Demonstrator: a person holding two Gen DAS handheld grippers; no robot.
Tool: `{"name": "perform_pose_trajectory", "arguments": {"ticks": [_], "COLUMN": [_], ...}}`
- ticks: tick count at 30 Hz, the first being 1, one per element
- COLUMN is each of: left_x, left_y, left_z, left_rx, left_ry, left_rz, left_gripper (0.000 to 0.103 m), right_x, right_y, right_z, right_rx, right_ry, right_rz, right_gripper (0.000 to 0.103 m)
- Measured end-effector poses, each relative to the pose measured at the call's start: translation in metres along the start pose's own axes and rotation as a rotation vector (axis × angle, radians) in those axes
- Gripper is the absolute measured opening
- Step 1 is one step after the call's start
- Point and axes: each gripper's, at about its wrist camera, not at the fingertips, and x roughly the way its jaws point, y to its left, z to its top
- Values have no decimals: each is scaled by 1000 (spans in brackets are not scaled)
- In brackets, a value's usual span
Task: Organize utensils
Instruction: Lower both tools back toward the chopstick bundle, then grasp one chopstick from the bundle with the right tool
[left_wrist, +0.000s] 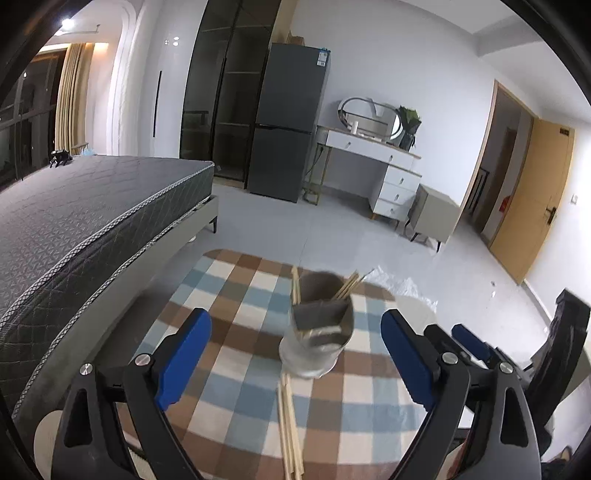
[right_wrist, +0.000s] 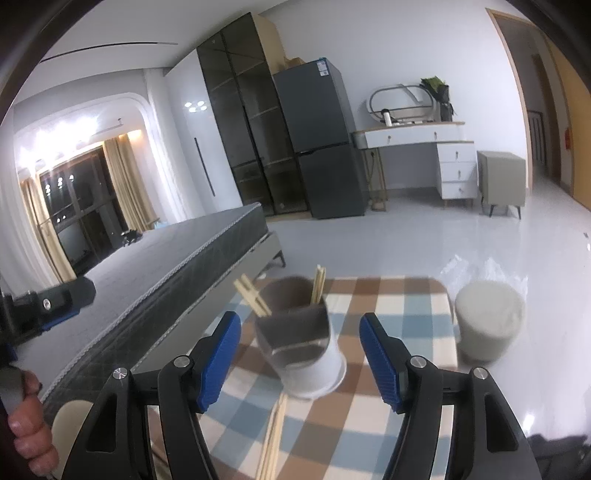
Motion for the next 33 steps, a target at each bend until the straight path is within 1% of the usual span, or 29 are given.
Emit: {"name": "perform_pose_trajectory", "arguments": {"ticks": [5, 11, 16, 21, 24, 25, 28, 32, 33], "left_x": [19, 51, 77, 98, 113, 119, 138, 152, 153], "left_y": [11, 30, 40, 55, 65, 69, 77, 84, 86], "left_z": [-21, -51, -71, -91, -99, -101, -108, -113, -112], "left_rx": [12, 11, 26, 3, -14, -32, -65, -87, -100], "left_ry": [44, 116, 170, 240, 279, 303, 385, 445, 451], "left_rz": [41, 69, 99, 111, 154, 164, 160, 182, 182], "left_gripper": [90, 90, 90, 90, 90, 90, 90, 90, 90], "right_x": [4, 20, 43, 66, 85, 93, 108, 133, 139], "right_y": [1, 5, 5, 6, 4, 3, 3, 7, 8], "right_z": [-28, -61, -85, -105, -116, -121, -128, -134, -135], "right_rx": [8, 11, 12, 7, 13, 15, 8, -24, -34], "right_ry": [40, 121, 223, 328, 405, 438, 493, 550, 565], "right_rz": [4, 8, 15, 9, 4, 0, -3, -4, -5], "right_gripper": [67, 67, 67, 67, 67, 66, 65, 61, 59]}}
